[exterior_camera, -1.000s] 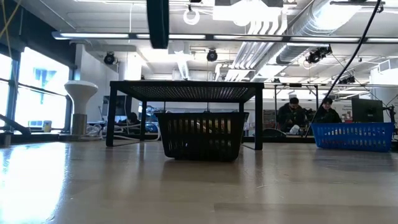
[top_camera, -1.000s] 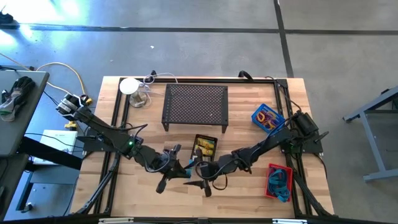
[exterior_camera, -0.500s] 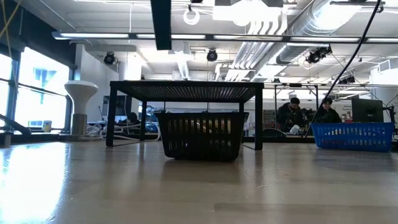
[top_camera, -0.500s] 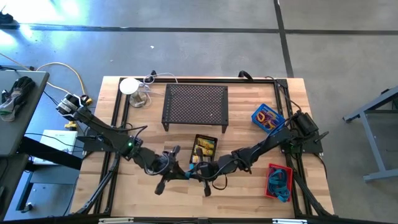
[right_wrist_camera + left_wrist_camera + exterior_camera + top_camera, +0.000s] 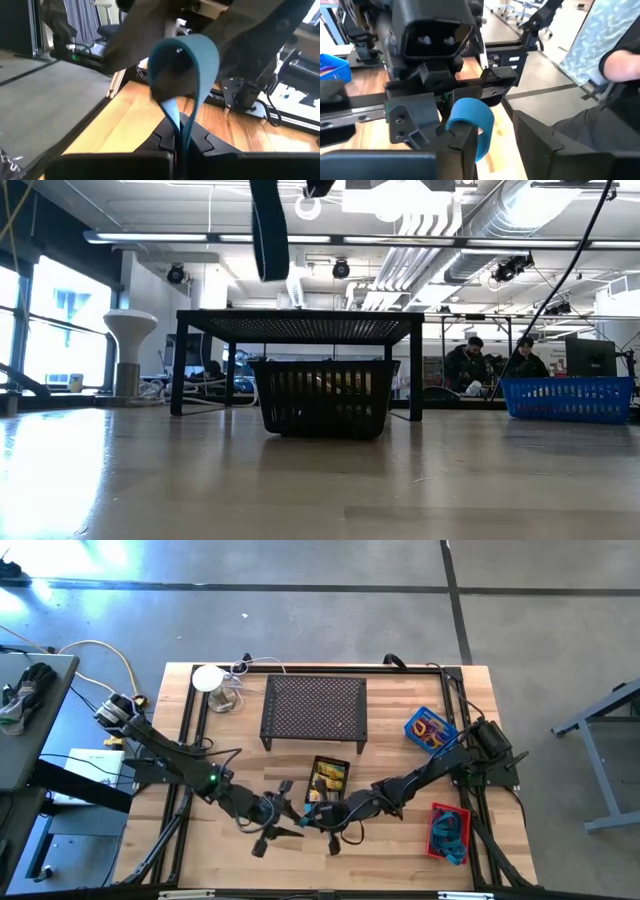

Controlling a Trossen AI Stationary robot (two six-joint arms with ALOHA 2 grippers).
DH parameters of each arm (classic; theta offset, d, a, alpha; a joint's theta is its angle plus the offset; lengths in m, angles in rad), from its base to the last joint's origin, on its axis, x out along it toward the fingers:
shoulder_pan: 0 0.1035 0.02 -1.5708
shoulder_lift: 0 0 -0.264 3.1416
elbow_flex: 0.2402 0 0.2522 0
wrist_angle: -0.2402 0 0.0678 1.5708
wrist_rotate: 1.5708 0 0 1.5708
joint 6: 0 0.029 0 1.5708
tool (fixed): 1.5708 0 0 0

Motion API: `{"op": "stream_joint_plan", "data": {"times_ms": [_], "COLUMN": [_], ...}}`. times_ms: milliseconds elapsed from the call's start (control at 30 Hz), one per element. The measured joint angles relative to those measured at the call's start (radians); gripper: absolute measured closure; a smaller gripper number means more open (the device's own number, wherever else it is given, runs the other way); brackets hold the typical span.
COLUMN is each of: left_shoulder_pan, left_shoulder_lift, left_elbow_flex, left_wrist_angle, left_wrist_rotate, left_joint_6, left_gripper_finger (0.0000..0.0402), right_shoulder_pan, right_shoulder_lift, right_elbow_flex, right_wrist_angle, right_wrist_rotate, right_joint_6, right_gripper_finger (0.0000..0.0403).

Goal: Pick & Place Office Desk Supplies
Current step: Put the blue rubber band into the orange bin

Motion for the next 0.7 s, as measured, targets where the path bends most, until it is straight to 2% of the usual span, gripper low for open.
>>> {"op": "stream_joint_plan", "data": {"times_ms": [133,267,467,567,633,700], "left_shoulder_pan": [0.002,0.002,0.003,0.004,0.004,0.004], "left_shoulder_lift": [0.052,0.08,0.083,0.084,0.084,0.084], "left_elbow_flex": [0.0,0.001,0.0,-0.001,-0.001,-0.001], "left_wrist_angle": [0.029,0.073,0.089,0.084,0.088,0.086], "left_wrist_rotate": [-0.004,-0.004,-0.027,-0.029,-0.029,-0.029], "left_joint_6": [0.0,0.003,0.003,0.002,0.002,0.003], "left_gripper_finger": [0.0264,0.0261,0.0261,0.0261,0.0261,0.0261], "right_shoulder_pan": [0.024,0.064,0.152,0.202,0.247,0.28], "right_shoulder_lift": [-0.007,-0.03,-0.08,-0.106,-0.142,-0.19], "right_elbow_flex": [-0.001,0.0,0.0,0.001,-0.001,0.0], "right_wrist_angle": [-0.05,-0.097,-0.257,-0.377,-0.512,-0.641], "right_wrist_rotate": [0.037,0.102,0.212,0.301,0.391,0.423], "right_joint_6": [-0.034,-0.063,-0.051,0.041,0.161,0.304], "right_gripper_finger": [0.0401,0.0401,0.0401,0.0401,0.0401,0.0401]}}
